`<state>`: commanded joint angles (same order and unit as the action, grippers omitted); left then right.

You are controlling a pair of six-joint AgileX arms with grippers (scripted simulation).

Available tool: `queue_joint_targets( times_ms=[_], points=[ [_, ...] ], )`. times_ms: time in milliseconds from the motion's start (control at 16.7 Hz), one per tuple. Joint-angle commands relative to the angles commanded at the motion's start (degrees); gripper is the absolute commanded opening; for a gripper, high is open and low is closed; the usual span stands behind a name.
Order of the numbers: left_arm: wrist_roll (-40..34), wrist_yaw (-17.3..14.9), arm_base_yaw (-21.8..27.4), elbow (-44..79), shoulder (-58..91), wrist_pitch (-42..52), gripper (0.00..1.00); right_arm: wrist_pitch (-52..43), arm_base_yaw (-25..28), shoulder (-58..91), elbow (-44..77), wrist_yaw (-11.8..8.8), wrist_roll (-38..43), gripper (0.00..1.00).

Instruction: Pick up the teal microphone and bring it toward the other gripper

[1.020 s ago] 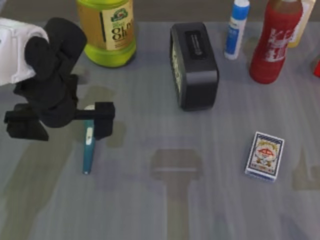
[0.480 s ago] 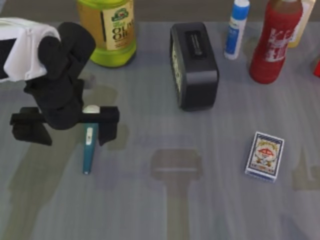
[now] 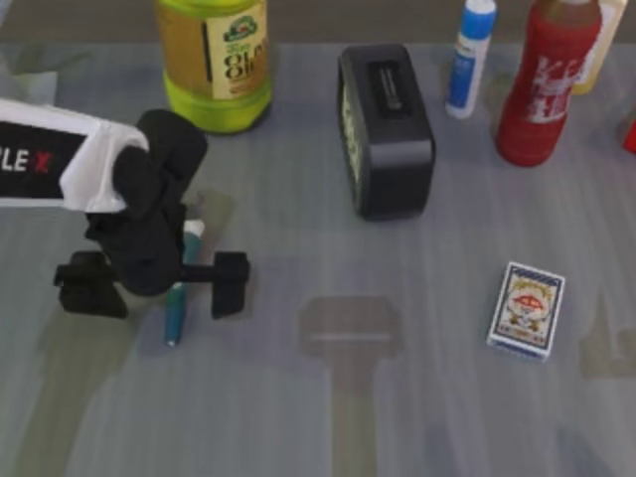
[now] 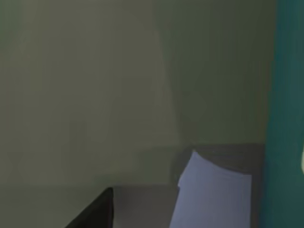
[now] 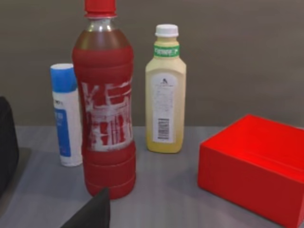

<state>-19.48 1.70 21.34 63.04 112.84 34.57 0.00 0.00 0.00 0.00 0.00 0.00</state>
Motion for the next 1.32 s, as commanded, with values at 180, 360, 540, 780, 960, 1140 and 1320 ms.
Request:
queue_joint_targets(
  times_ms=[180, 360, 540, 780, 960, 1140, 1320],
  points=[
    [0.12, -0.03, -0.09, -1.58, 2.64, -3.85, 1.00, 0.00, 0.00, 0.00, 0.00, 0.00, 0.00, 1.00],
    [0.13, -0.03, -0.09, -1.62, 2.72, -3.95, 1.00, 0.00, 0.00, 0.00, 0.00, 0.00, 0.00, 1.00],
    [0.13, -0.03, -0.09, -1.62, 2.72, -3.95, 0.85, 0.00, 0.00, 0.00, 0.00, 0.00, 0.00, 1.00],
    [0.13, -0.03, -0.09, -1.62, 2.72, -3.95, 0.55, 0.00, 0.00, 0.00, 0.00, 0.00, 0.00, 1.00],
    [0.13, -0.03, -0.09, -1.62, 2.72, -3.95, 0.32, 0.00, 0.00, 0.00, 0.00, 0.00, 0.00, 1.00],
    [0.13, -0.03, -0.09, -1.62, 2.72, -3.95, 0.10, 0.00, 0.00, 0.00, 0.00, 0.00, 0.00, 1.00],
    [0.13, -0.03, -0.09, -1.62, 2.72, -3.95, 0.00, 0.00, 0.00, 0.00, 0.00, 0.00, 0.00, 1.00]
  ],
)
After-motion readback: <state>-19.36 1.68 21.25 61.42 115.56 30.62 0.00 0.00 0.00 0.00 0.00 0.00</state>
